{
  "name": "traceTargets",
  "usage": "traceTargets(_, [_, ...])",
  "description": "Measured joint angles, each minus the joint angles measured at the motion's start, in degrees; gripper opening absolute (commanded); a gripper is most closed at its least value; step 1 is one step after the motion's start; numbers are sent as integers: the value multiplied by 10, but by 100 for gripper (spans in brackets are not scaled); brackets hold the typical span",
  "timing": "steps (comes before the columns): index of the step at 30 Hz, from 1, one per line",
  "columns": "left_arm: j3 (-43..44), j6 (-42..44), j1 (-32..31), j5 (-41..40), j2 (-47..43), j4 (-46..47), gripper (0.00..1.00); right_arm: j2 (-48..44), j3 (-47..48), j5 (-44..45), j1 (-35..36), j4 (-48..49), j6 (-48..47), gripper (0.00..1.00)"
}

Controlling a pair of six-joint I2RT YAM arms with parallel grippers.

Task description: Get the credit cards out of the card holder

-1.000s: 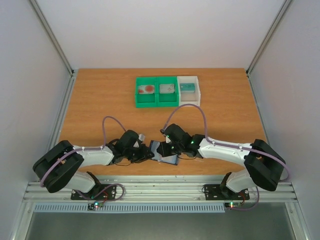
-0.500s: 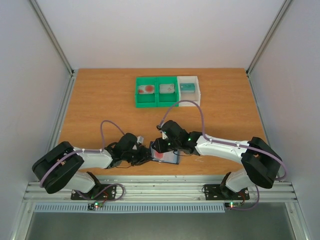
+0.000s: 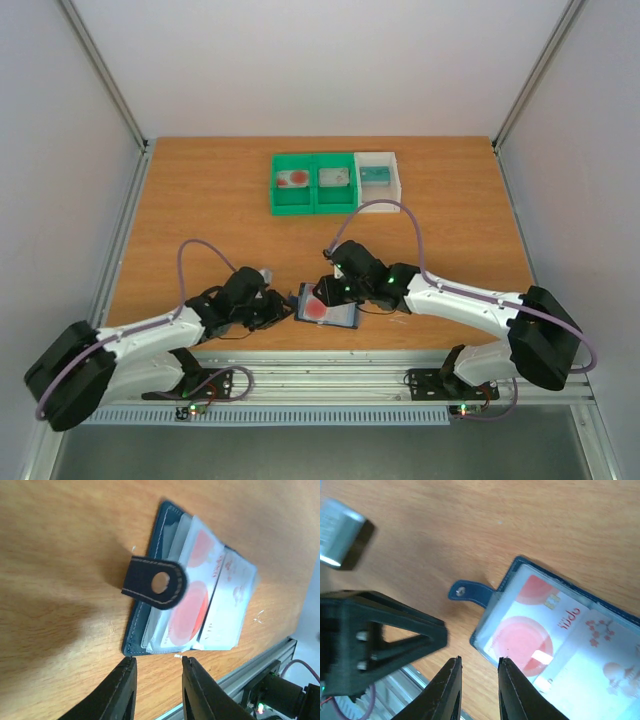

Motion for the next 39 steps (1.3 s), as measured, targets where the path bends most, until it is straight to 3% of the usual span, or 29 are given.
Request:
traceTargets(4, [19, 26, 0, -32, -65, -68, 29, -5, -17, 10, 0, -4, 7, 21])
traceTargets(8, [42, 55, 0, -33, -72, -81, 28, -4, -26, 19, 0, -6, 16, 21])
traceTargets(25, [73, 96, 0, 50, 156, 62, 22, 81, -36, -3, -13, 28, 30, 20])
traceTargets(39, [75, 56, -3, 41, 174, 61, 21, 20, -48, 78, -13, -49, 29, 11])
